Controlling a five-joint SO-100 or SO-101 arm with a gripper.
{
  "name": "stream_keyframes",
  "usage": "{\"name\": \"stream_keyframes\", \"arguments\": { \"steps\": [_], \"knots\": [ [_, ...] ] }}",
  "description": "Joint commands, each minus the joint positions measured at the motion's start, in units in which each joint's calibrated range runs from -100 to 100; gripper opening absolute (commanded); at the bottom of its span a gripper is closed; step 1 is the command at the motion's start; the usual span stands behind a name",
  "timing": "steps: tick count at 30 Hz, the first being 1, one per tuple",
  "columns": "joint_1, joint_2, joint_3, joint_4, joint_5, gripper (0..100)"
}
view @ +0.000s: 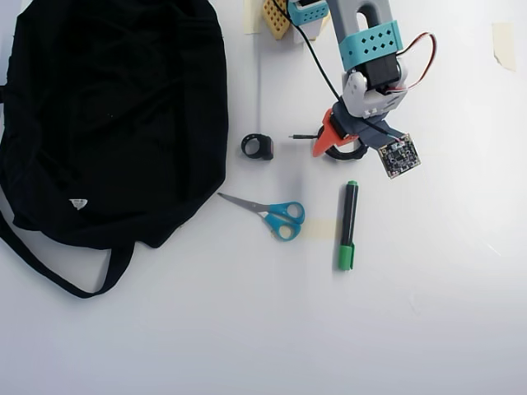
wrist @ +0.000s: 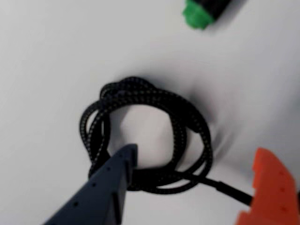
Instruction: Put the cable into the black bag
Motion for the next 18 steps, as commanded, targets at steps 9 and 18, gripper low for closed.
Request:
{"name": "stream_keyframes", "arguments": {
  "steps": [9, 18],
  "knots": [
    [-0.8, 0.9, -0.6, -0.8, 0.0, 32],
    [-0.9, 3.4, -0.4, -2.4, 0.0, 35]
  ]
}}
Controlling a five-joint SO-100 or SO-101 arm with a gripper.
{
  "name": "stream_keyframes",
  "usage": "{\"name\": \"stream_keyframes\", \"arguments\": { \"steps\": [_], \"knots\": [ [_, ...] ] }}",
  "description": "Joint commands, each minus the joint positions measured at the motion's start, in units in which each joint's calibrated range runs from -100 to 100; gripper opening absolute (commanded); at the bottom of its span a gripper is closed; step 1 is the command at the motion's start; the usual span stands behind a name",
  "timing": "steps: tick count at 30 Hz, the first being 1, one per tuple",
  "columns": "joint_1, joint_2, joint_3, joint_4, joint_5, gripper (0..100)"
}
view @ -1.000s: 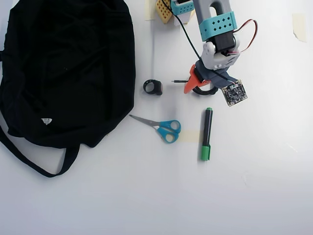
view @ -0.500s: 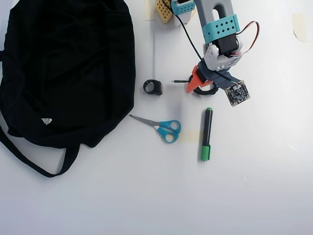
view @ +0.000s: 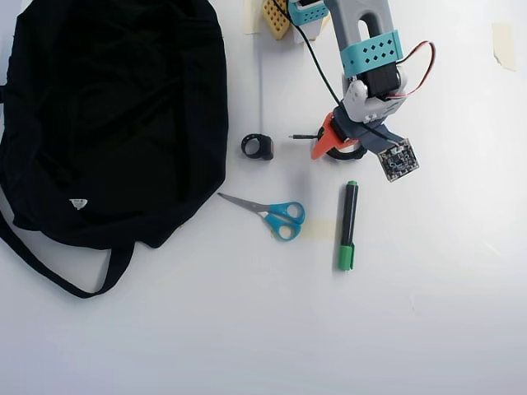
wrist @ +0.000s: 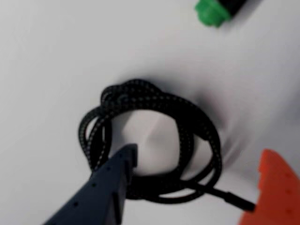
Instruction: Put the cable into the black bag
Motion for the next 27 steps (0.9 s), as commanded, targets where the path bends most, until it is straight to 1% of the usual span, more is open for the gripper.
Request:
{"name": "stream_keyframes", "arguments": {
  "steps": [1, 13, 20, 27],
  "knots": [
    [-0.4, 0.4, -0.4, -0.7, 0.0, 36],
    [-0.4, 0.6, 1.1, -0.8, 0.0, 36],
    [-0.3, 0.6, 3.4, -3.8, -0.8, 35],
    [-0.3, 0.6, 3.7, -3.9, -0.9, 35]
  ]
}}
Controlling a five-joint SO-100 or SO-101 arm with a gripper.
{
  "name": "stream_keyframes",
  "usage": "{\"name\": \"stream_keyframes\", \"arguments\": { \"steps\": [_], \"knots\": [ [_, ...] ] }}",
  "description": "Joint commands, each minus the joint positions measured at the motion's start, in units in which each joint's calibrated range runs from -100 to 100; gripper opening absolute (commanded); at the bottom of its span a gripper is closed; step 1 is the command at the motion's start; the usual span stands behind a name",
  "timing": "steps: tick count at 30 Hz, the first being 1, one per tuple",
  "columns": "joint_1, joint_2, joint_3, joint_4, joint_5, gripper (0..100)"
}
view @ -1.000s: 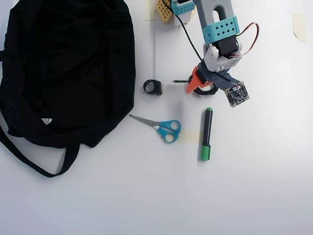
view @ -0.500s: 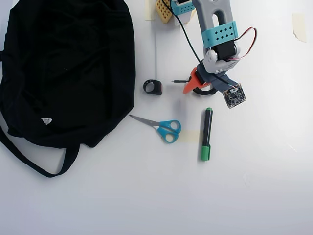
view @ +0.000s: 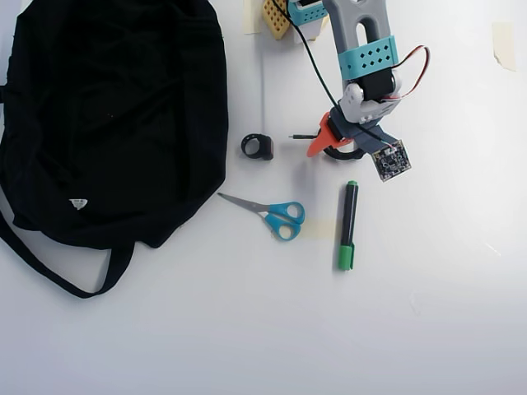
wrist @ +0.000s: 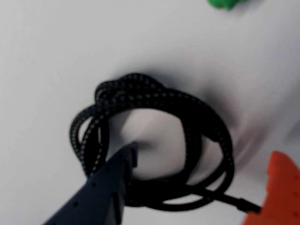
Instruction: Put the cable into the black bag
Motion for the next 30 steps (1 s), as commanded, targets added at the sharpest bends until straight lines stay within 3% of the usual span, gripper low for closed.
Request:
{"name": "stream_keyframes", "arguments": {
  "steps": [1, 18, 30],
  "knots": [
    [-0.3, -0.1, 0.1, -0.6, -0.1, 35],
    [0.0, 0.0, 0.2, -0.6, 0.1, 35],
    [0.0, -0.1, -0.1, -0.6, 0.3, 13]
  ]
}}
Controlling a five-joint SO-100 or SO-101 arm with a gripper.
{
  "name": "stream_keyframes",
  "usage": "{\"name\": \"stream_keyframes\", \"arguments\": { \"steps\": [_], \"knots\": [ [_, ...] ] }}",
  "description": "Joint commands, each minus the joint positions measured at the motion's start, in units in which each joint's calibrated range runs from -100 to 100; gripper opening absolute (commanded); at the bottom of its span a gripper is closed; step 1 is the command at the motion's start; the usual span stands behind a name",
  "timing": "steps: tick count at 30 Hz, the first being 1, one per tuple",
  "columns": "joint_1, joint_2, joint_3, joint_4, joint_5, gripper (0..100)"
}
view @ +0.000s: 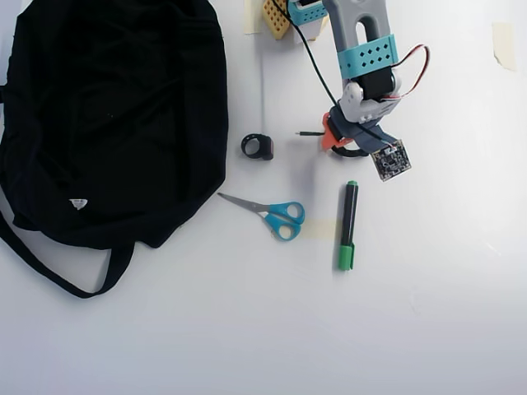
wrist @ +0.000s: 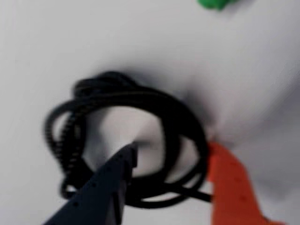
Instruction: Put the cable into the black bag
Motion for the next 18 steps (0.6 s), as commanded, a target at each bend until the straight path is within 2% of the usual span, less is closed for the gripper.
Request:
{"name": "stream_keyframes", "arguments": {
  "steps": [1, 8, 18],
  "knots": [
    [-0.1, 0.0, -0.2, -0.6, 0.2, 12],
    [-0.1, 0.0, -0.1, -0.6, 0.3, 2],
    [0.1, -0.1, 0.0, -0.6, 0.3, 2]
  ]
}}
